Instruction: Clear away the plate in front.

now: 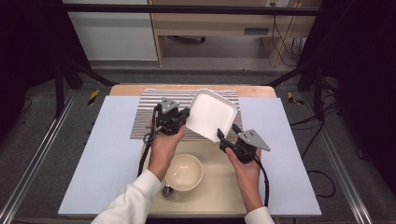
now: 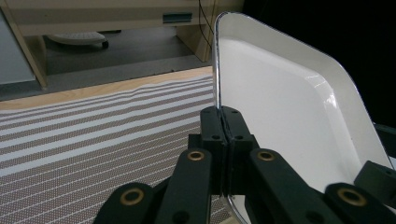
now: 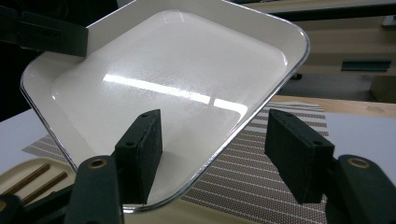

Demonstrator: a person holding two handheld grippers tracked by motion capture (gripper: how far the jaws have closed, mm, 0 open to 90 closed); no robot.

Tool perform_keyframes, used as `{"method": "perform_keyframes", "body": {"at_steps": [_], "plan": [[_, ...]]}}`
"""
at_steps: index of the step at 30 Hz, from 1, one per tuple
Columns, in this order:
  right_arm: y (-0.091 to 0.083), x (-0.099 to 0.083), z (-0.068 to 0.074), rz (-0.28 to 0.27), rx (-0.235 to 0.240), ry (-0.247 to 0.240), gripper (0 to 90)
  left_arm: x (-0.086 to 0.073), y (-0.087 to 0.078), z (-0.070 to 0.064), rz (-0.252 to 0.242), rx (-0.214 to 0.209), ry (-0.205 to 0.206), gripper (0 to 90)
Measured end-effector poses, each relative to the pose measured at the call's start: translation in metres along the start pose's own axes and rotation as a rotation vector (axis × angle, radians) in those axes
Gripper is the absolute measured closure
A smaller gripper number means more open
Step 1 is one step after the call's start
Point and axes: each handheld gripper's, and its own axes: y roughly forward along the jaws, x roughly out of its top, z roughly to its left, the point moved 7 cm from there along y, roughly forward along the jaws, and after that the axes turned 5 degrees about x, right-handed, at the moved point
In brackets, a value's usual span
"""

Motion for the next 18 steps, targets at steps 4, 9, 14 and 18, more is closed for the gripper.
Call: {"method": "perform_keyframes", "body": {"at_steps": [4, 9, 14, 18], "plan": [[-0.001, 0.001, 0.001, -0.01, -0.007, 0.013, 42.2, -0.005, -0.003, -0.002, -0.006, 0.003, -0.026, 88.8], [-0.004, 0.001, 0.0, -0.032, -0.028, 0.048, 54.6, -0.016, -0.006, 0.001, 0.002, 0.011, -0.088, 88.8], [-0.005, 0.005, -0.002, -0.061, -0.058, 0.055, 68.4, -0.024, -0.011, 0.001, 0.013, 0.01, -0.114, 88.6], [-0.004, 0.007, -0.005, -0.068, -0.085, 0.073, 74.6, -0.028, -0.014, -0.002, 0.017, 0.007, -0.112, 88.2]]}}
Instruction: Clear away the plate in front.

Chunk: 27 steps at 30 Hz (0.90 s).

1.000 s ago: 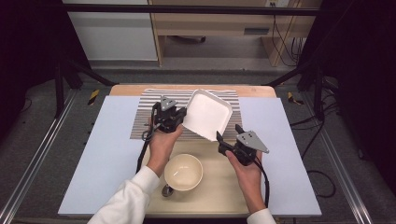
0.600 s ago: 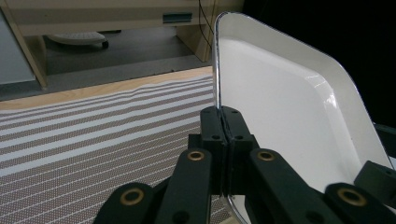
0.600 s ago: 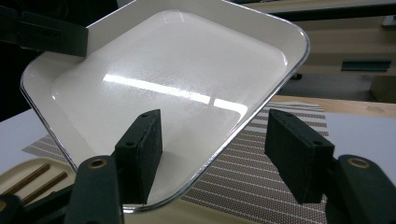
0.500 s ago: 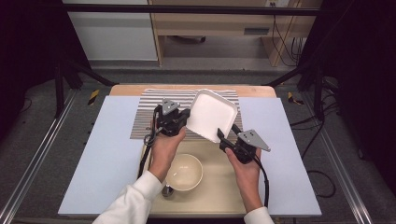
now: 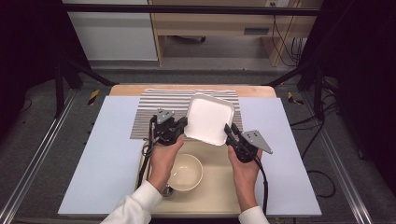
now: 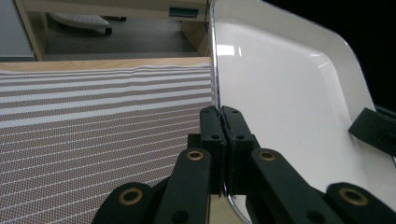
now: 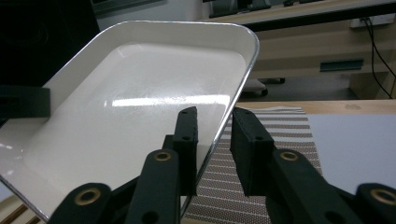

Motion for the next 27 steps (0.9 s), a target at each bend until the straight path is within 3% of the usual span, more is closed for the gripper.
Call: {"method": "perform_keyframes", "body": {"at_steps": [4, 8, 13, 19, 27], "plan": [[0.0, 0.005, -0.004, -0.024, -0.026, 0.006, 82.3, -0.006, -0.001, -0.005, 0.017, -0.009, 0.013, 87.7], [-0.002, 0.014, -0.007, -0.05, -0.036, 0.02, 87.6, -0.013, 0.001, -0.011, 0.032, -0.029, -0.003, 86.8], [-0.003, 0.024, -0.009, -0.061, -0.027, -0.007, 89.0, -0.018, 0.003, -0.013, 0.034, -0.039, -0.01, 85.8], [-0.006, 0.026, -0.013, -0.046, -0.016, 0.03, 89.1, -0.019, 0.003, -0.019, -0.003, -0.047, 0.029, 82.9], [-0.009, 0.027, -0.031, 0.01, -0.059, 0.072, 89.1, -0.011, -0.007, -0.021, -0.105, -0.043, 0.11, 51.2]]}}
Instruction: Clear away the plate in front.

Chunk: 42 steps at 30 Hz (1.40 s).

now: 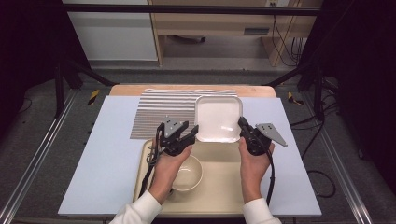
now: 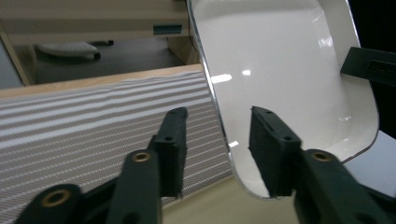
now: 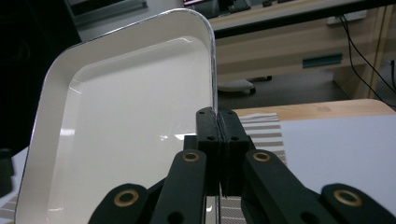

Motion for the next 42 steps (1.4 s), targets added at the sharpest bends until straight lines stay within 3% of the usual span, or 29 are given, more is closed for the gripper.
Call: {"method": "perform_keyframes", "body": {"at_steps": [3, 6, 14, 19, 21, 25, 28, 35, 42], "plan": [[-0.001, 0.001, -0.01, 0.022, -0.024, 0.018, 89.1, 0.005, -0.005, 0.008, -0.02, 0.003, 0.018, 42.1], [-0.002, 0.0, -0.021, 0.059, -0.053, 0.026, 89.1, 0.007, -0.008, 0.021, -0.01, -0.002, 0.067, 35.0], [-0.014, -0.017, -0.039, 0.173, -0.109, 0.01, 89.1, 0.011, -0.023, 0.074, -0.048, 0.073, 0.125, 24.1], [-0.028, -0.033, -0.044, 0.23, -0.131, 0.03, 89.1, 0.006, -0.04, 0.11, -0.074, 0.144, 0.096, 21.9], [-0.035, -0.039, -0.045, 0.248, -0.138, 0.043, 89.2, 0.005, -0.044, 0.119, -0.064, 0.151, 0.083, 21.7], [-0.047, -0.048, -0.044, 0.281, -0.143, 0.049, 89.2, 0.004, -0.053, 0.141, -0.058, 0.202, 0.105, 18.0], [-0.054, -0.055, -0.042, 0.309, -0.129, 0.058, 89.2, -0.003, -0.059, 0.156, -0.048, 0.235, 0.082, 15.0], [-0.067, -0.063, -0.036, 0.345, -0.112, 0.091, 89.2, -0.013, -0.068, 0.177, -0.025, 0.268, 0.062, 12.8], [-0.071, -0.073, -0.031, 0.394, -0.111, 0.126, 89.1, -0.007, -0.074, 0.179, -0.043, 0.285, 0.077, 12.8]]}}
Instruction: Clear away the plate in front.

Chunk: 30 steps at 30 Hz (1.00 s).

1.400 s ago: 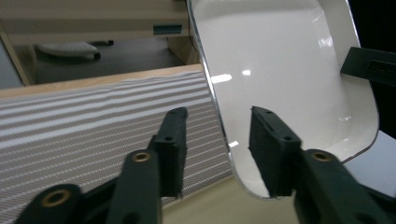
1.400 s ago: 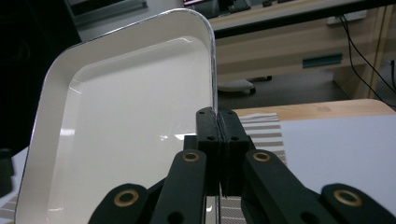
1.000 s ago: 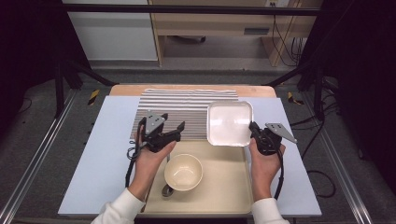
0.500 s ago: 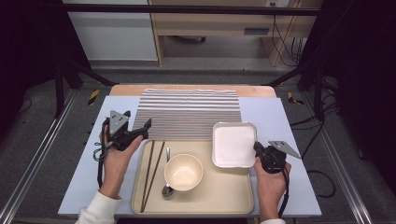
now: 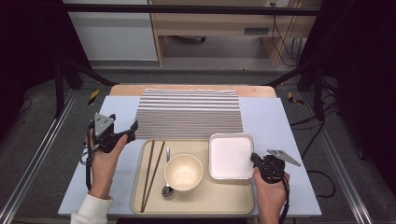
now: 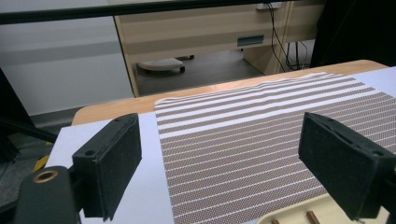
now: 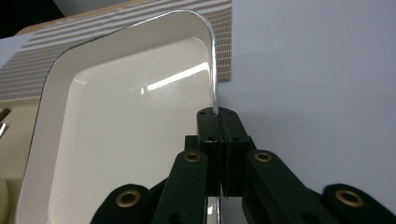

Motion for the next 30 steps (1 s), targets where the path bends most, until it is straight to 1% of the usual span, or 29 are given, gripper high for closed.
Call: {"method": "perform_keyframes", "body": {"at_steps": [1, 3, 4, 5, 6, 9, 13, 17, 22, 25, 26, 28, 30], "plan": [[0.0, -0.001, 0.001, 0.011, 0.002, 0.007, 89.1, 0.001, -0.001, 0.0, -0.002, 0.004, 0.007, 12.8], [0.002, -0.004, 0.003, 0.031, 0.013, 0.007, 89.1, 0.002, -0.001, 0.001, -0.006, 0.007, 0.012, 12.8], [0.003, -0.005, 0.004, 0.039, 0.016, 0.008, 89.1, 0.002, -0.001, 0.001, -0.006, 0.005, 0.01, 12.8], [0.004, -0.006, 0.005, 0.053, 0.021, 0.02, 89.1, 0.002, -0.001, 0.001, -0.004, 0.004, 0.006, 12.9], [0.005, -0.007, 0.006, 0.061, 0.025, 0.019, 89.1, 0.002, -0.002, 0.001, -0.003, 0.004, 0.006, 12.8], [0.006, -0.013, 0.008, 0.093, 0.023, 0.027, 89.1, 0.002, -0.002, 0.002, -0.005, 0.005, 0.004, 12.8], [0.006, -0.023, 0.007, 0.118, 0.033, 0.063, 89.0, 0.002, -0.003, 0.005, -0.005, 0.009, 0.0, 12.9], [0.007, -0.03, 0.006, 0.13, 0.043, 0.093, 89.0, 0.002, -0.003, 0.006, -0.002, 0.009, -0.004, 12.9], [0.006, -0.035, 0.007, 0.142, 0.058, 0.103, 88.8, 0.0, -0.001, 0.006, 0.004, 0.009, -0.004, 12.9], [0.004, -0.039, 0.008, 0.163, 0.06, 0.121, 88.4, -0.002, 0.0, 0.005, 0.012, 0.004, 0.005, 13.2], [0.004, -0.039, 0.009, 0.157, 0.064, 0.128, 87.8, -0.003, 0.0, 0.004, 0.014, 0.004, 0.005, 13.3], [0.004, -0.041, 0.009, 0.157, 0.073, 0.126, 88.2, -0.004, 0.001, 0.004, 0.018, 0.005, 0.006, 13.3], [0.005, -0.042, 0.009, 0.15, 0.087, 0.131, 84.8, -0.005, 0.002, 0.004, 0.021, 0.005, 0.009, 13.3]]}}
